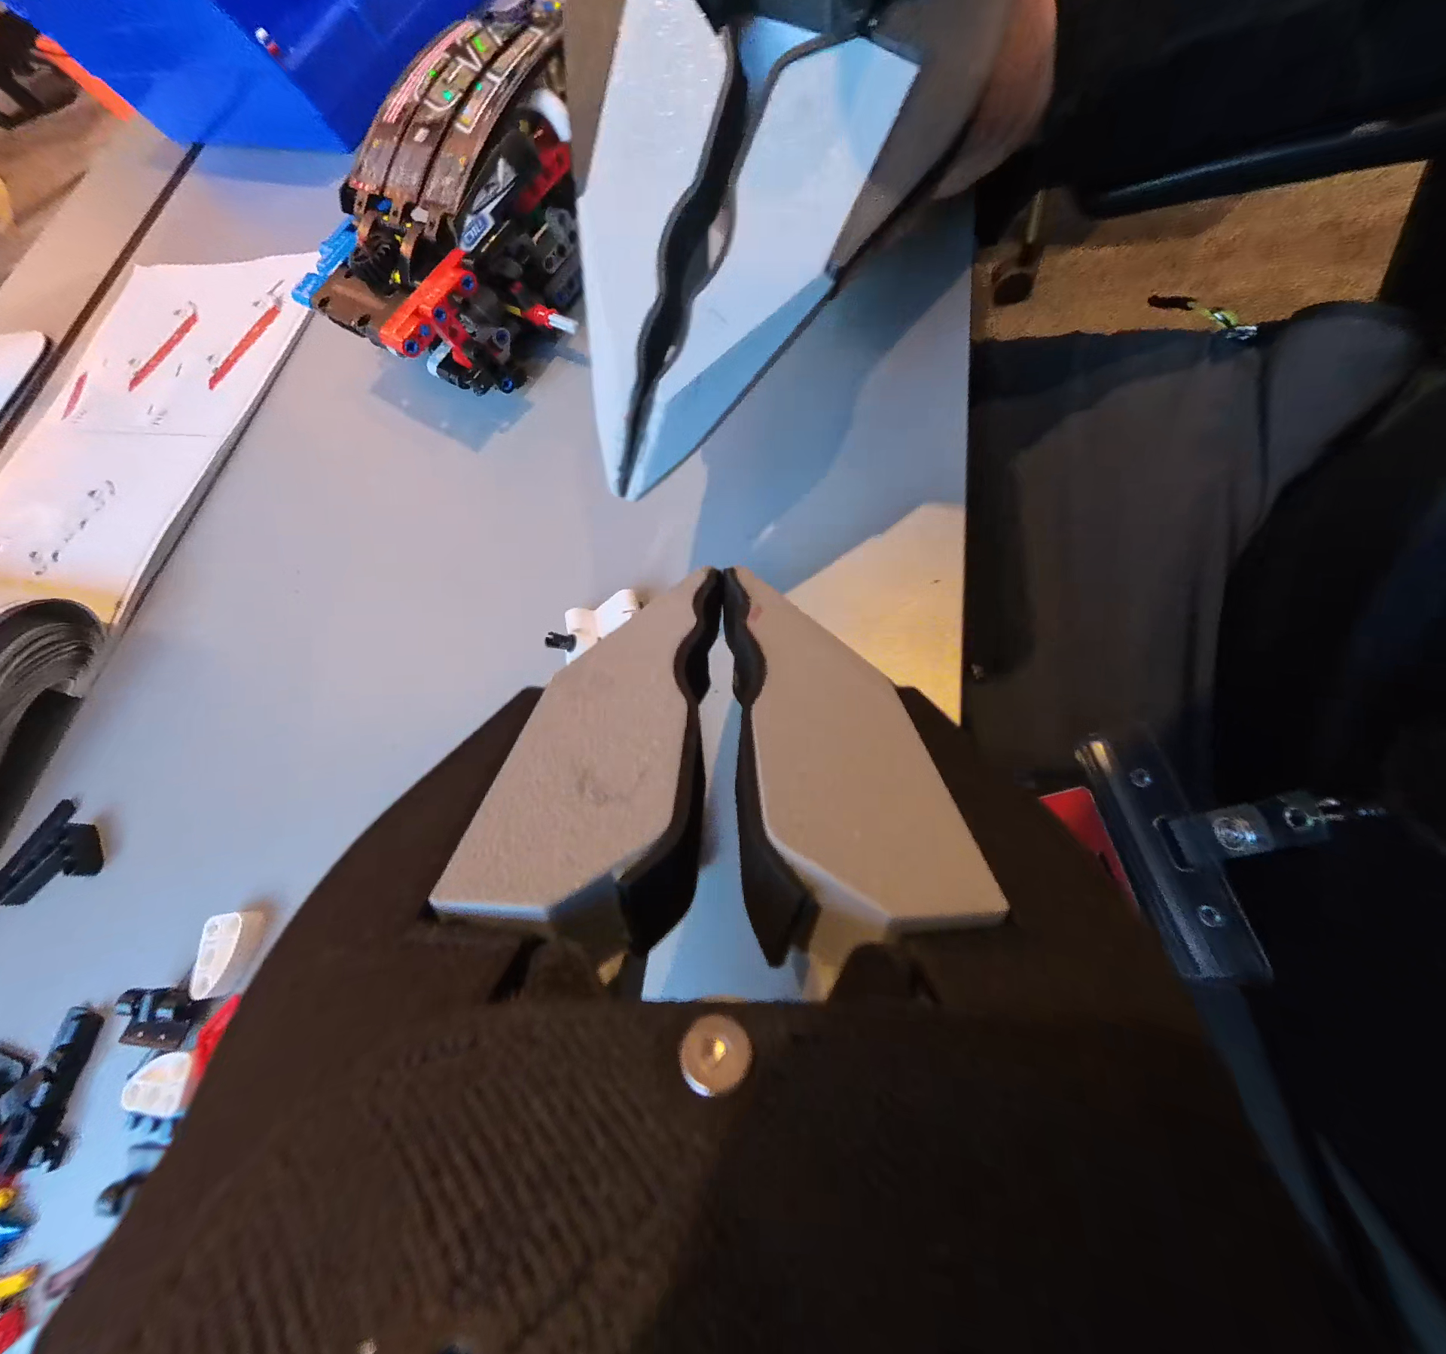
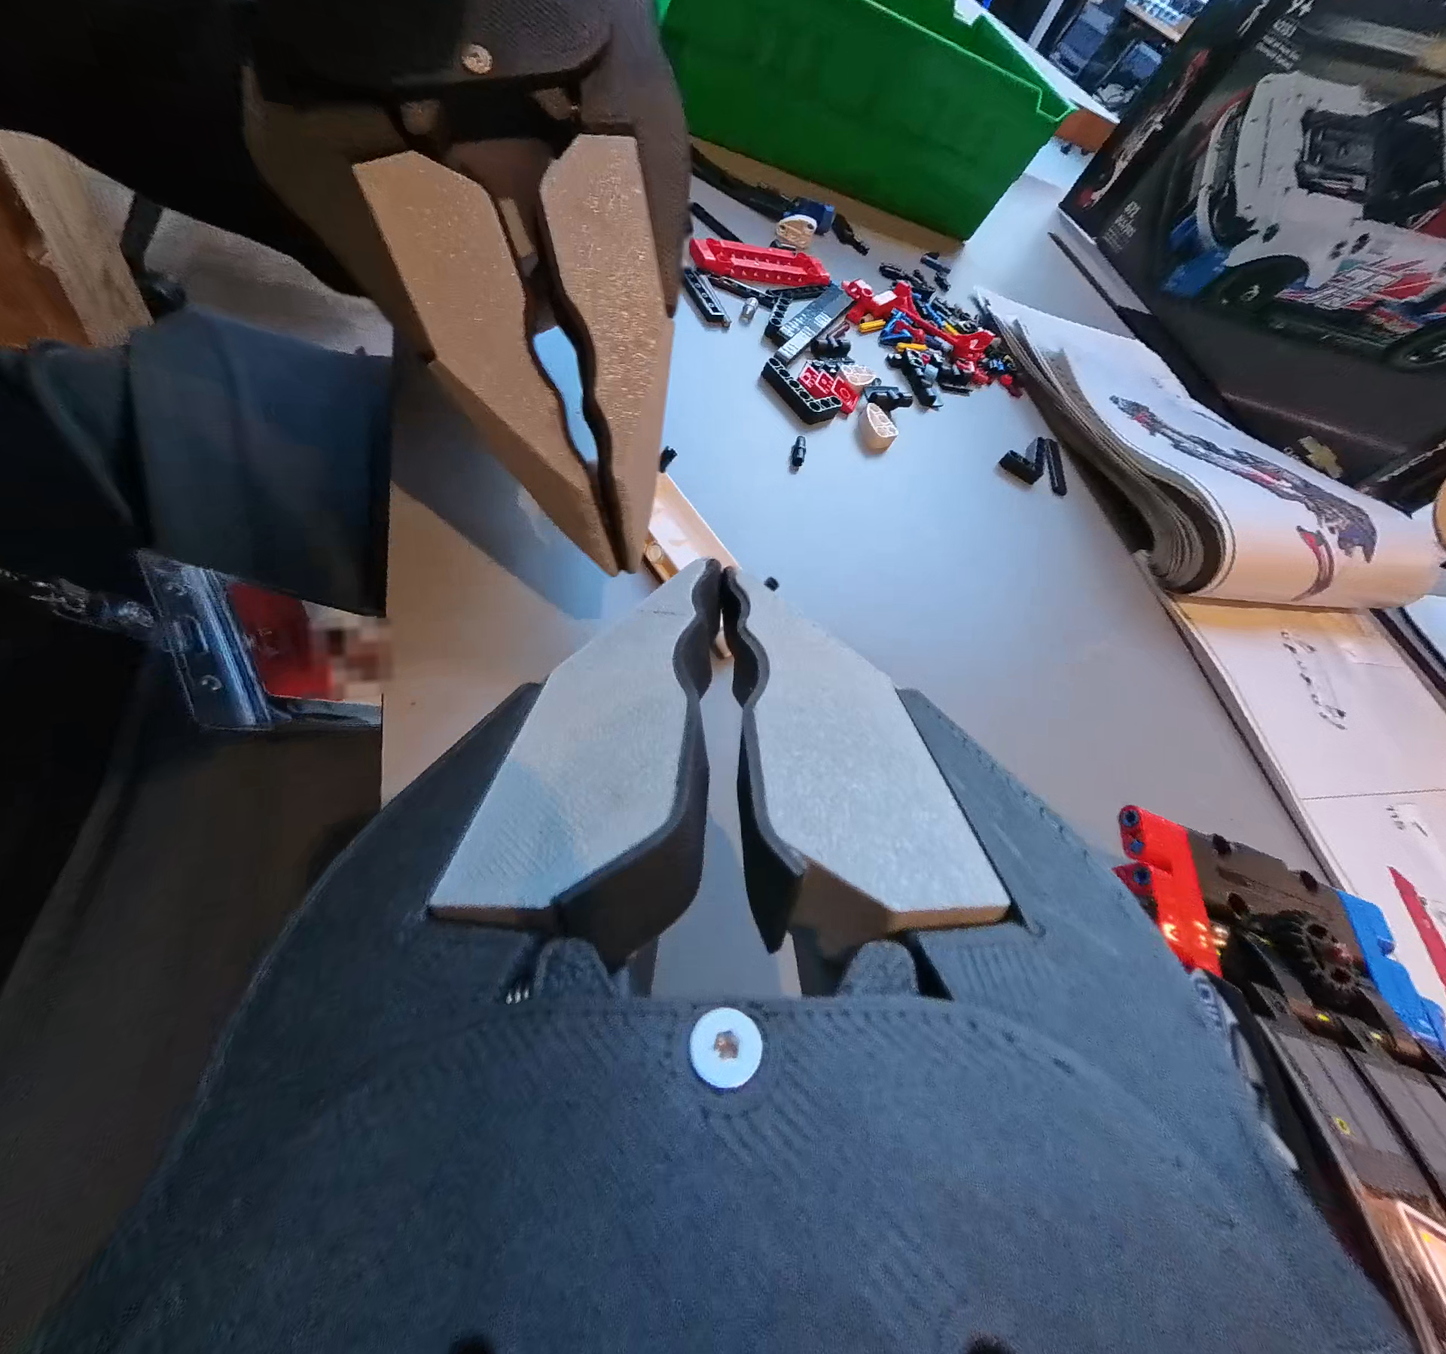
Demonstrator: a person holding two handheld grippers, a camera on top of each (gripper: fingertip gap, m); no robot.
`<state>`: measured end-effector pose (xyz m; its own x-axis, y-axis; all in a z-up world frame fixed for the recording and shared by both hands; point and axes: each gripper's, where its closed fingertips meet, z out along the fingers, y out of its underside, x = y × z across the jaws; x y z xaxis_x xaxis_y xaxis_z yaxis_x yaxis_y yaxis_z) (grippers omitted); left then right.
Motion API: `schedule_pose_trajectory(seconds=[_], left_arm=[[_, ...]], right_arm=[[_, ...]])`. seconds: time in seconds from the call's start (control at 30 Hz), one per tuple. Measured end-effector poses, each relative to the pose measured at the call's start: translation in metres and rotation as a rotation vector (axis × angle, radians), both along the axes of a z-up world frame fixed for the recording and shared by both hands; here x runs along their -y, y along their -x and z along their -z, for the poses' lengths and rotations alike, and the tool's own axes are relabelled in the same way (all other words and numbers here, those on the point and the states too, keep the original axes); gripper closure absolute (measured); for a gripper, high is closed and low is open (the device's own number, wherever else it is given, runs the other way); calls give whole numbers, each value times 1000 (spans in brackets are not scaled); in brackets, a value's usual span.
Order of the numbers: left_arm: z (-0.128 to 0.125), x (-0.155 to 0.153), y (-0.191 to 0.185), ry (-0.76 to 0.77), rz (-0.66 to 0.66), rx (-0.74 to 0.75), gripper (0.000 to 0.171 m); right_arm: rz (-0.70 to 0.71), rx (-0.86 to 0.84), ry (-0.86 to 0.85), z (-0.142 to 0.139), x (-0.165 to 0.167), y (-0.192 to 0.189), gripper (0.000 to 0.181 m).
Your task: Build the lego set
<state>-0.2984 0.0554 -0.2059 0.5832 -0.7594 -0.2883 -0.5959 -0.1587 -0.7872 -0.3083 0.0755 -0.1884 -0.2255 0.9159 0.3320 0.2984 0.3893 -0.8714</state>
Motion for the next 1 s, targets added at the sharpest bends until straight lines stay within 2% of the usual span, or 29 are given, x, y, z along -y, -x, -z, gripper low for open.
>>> schedule_pose_trajectory(seconds=[0.27,0.5,0.67,0.87,1.0], left_arm=[[-4,-4,10,49,-28,111,171],[-20,0,18,68,-83,202,171],[-27,25,30,34,-178,201,171],[-42,62,32,18,-284,212,171],[-36,91,34,-4,-359,225,171]], right_arm=[[-11,-6,-22,1,2,2,181],[65,-52,93,-11,-7,-6,180],[158,-90,129,-17,-1,-36,178],[307,-154,94,-26,3,-82,177],[318,-154,147,-21,16,-103,165]])
